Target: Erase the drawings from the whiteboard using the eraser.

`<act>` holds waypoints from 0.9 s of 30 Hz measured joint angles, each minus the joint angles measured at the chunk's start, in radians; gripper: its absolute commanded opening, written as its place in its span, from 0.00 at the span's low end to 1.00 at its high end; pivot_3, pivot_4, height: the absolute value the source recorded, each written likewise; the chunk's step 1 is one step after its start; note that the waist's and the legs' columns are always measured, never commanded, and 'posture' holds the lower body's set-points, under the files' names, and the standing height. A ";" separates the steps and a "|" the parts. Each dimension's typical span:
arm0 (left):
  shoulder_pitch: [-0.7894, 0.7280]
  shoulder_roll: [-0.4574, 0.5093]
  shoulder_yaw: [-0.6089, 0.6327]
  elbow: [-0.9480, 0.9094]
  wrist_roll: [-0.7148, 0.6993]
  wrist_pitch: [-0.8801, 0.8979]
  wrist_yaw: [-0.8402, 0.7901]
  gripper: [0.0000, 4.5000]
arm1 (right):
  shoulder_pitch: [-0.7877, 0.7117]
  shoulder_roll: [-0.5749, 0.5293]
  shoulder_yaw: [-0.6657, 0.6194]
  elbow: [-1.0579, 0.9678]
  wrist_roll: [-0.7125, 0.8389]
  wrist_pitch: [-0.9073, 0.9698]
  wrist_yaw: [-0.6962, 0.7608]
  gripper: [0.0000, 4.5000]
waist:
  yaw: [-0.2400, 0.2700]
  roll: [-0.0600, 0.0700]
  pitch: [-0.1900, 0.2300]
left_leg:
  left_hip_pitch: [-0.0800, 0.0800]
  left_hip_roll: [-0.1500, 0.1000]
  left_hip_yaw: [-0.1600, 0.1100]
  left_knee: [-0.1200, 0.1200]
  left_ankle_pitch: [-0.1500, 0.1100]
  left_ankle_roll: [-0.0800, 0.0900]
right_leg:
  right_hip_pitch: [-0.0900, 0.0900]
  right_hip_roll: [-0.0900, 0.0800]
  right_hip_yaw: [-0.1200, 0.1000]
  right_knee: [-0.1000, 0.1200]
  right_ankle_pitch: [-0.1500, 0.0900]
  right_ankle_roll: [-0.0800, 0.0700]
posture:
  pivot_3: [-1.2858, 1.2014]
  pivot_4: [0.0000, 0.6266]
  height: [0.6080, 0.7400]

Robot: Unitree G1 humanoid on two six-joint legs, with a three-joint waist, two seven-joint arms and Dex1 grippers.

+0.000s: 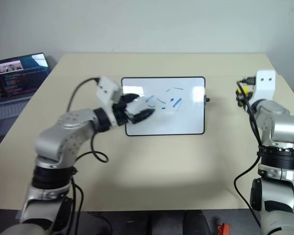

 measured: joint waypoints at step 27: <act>0.184 0.120 0.060 -0.072 -0.035 0.035 -0.032 1.00 | -0.109 0.188 0.619 -0.061 -0.166 -0.447 0.355 0.21 | -0.004 0.000 0.000 | -0.002 0.000 0.001 0.001 0.001 -0.001 | -0.010 -0.001 0.001 0.012 0.000 -0.001 | 0.52 0.24 1.00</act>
